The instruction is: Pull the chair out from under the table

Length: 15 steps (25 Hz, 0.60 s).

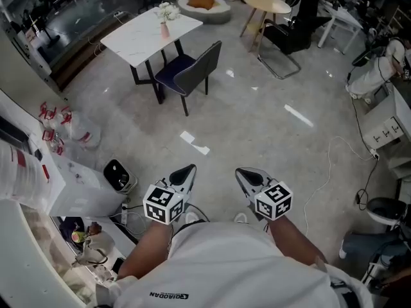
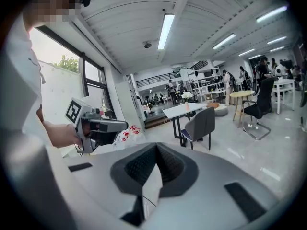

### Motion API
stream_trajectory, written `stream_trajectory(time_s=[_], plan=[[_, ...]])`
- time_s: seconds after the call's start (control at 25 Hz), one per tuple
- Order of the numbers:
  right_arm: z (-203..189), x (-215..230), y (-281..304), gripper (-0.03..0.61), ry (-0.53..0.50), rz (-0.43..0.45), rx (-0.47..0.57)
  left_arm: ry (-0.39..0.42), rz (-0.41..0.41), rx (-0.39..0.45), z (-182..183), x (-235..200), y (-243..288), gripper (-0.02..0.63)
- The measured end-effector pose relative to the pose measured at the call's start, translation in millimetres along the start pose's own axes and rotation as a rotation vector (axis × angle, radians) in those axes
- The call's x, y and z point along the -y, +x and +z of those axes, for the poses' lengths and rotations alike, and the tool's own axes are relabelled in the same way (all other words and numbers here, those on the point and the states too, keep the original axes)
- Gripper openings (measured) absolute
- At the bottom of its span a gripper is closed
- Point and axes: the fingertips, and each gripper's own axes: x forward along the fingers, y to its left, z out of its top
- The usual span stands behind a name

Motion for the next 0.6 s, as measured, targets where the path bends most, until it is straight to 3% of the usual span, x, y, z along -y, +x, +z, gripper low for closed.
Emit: stream_trajectory(time_s=[0.6], plan=[[-8,-26,36,0.006,0.027,-0.042,-0.045,0.015,-0.059,-0.021,-4,-37,-13,0.006]])
